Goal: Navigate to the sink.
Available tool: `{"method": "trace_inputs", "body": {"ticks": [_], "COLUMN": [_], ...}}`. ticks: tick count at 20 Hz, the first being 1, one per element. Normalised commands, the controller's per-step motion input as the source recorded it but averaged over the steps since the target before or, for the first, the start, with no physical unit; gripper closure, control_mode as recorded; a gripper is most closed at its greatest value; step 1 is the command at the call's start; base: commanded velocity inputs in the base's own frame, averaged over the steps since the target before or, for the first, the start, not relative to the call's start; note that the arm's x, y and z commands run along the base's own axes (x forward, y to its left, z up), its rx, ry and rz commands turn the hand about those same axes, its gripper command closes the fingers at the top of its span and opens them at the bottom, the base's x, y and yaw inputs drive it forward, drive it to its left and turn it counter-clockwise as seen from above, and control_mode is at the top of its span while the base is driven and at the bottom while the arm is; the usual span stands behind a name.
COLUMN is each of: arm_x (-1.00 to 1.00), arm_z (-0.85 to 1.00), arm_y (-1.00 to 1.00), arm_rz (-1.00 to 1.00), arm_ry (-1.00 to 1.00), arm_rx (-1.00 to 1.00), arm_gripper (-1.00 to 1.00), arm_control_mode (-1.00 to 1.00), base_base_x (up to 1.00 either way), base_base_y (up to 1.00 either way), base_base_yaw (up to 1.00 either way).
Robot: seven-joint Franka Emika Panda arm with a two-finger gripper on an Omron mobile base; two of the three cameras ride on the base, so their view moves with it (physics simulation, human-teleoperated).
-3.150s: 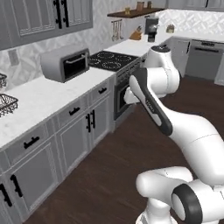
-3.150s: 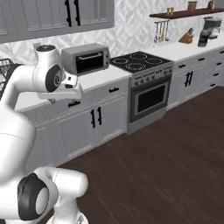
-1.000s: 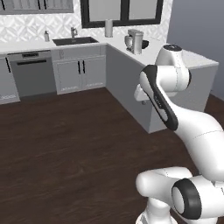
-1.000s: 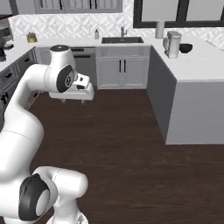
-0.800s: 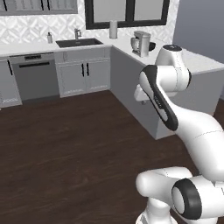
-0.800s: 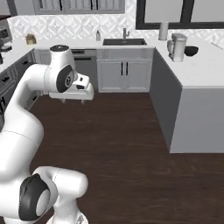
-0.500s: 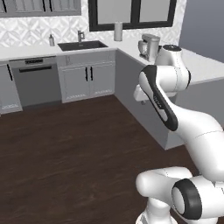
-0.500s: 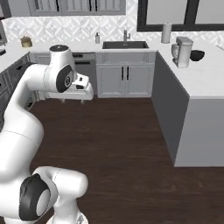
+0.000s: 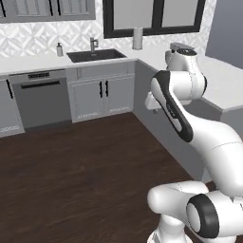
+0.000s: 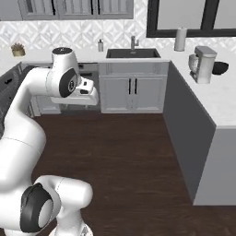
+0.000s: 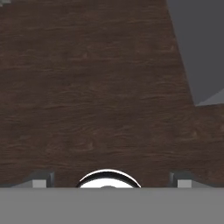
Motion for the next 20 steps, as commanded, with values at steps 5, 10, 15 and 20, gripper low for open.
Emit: {"method": "trace_inputs", "body": {"ticks": [5, 10, 15, 20], "arm_x": [0.0, 0.0, 0.0, 0.0], "arm_z": [0.0, 0.0, 0.0, 0.0], "arm_y": [0.0, 0.0, 0.0, 0.0], "arm_rz": [0.0, 0.0, 0.0, 0.0], "arm_ry": [0.0, 0.0, 0.0, 0.0], "arm_rx": [0.0, 0.0, 0.0, 0.0], "arm_gripper": [-1.0, -1.0, -1.0, -1.0], "arm_control_mode": [1.0, 1.0, 1.0, 1.0], "base_base_x": [1.0, 1.0, 1.0, 1.0], "base_base_y": [0.0, 0.0, -0.04, -0.29], "base_base_yaw": [0.0, 0.0, 0.04, 0.22]}}
